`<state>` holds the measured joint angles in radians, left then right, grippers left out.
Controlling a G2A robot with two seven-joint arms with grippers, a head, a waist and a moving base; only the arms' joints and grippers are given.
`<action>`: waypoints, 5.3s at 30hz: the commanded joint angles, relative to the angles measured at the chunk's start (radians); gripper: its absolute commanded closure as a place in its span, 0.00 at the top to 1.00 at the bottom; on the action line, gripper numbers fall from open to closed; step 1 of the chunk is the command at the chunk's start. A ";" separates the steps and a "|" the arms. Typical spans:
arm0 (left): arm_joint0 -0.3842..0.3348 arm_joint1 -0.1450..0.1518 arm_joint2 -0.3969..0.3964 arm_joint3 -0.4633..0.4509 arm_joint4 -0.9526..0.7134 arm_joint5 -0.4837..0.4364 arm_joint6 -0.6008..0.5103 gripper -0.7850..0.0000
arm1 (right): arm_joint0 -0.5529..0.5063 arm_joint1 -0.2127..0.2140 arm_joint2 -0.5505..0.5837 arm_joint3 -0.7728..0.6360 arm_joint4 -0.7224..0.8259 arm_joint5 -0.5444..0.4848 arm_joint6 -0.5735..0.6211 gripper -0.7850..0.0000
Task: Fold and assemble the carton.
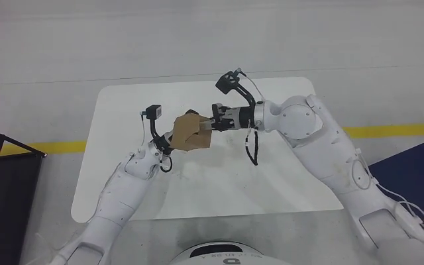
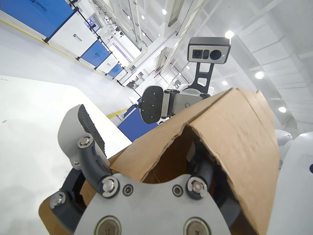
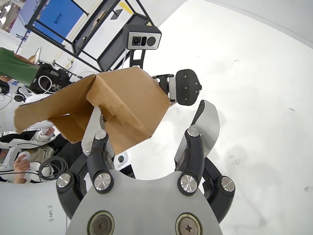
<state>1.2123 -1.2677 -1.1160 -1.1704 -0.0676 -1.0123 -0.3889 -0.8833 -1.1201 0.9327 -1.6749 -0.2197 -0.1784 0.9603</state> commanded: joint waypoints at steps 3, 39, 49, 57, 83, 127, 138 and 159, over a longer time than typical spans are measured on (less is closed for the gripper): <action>0.003 -0.001 -0.004 -0.002 -0.005 0.000 -0.007 1.00 | 0.009 -0.004 -0.011 0.004 -0.010 0.009 -0.008 0.80; 0.008 -0.019 -0.039 0.007 -0.002 0.000 -0.044 1.00 | -0.055 0.025 0.032 -0.263 -0.259 -0.028 0.046 0.79; 0.014 -0.021 -0.046 0.003 -0.009 0.000 -0.048 1.00 | -0.003 0.004 -0.052 -0.202 -0.279 0.015 0.058 0.89; 0.018 -0.024 -0.053 0.001 -0.021 0.000 -0.056 1.00 | 0.032 -0.012 -0.106 -0.168 -0.313 0.041 0.061 0.92; 0.023 -0.036 -0.068 0.005 -0.016 0.000 -0.073 1.00 | -0.103 0.020 0.082 -0.307 -0.326 -0.023 -0.060 0.79; 0.013 -0.047 -0.096 0.032 -0.039 0.000 -0.119 1.00 | -0.066 0.007 0.120 -0.308 -0.255 0.002 -0.083 0.69; 0.014 -0.053 -0.089 0.025 0.013 0.000 -0.097 1.00 | 0.063 -0.009 -0.002 -0.255 -0.305 0.033 0.132 0.67; 0.018 -0.054 -0.090 0.021 -0.070 0.000 -0.141 1.00 | 0.064 -0.018 -0.017 -0.243 -0.232 0.078 0.124 0.77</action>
<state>1.2294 -1.3217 -1.2045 -1.1488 -0.1331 -1.0123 -0.5247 -0.8163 -1.1386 0.9120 -1.9219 -0.4593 -0.0960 1.0931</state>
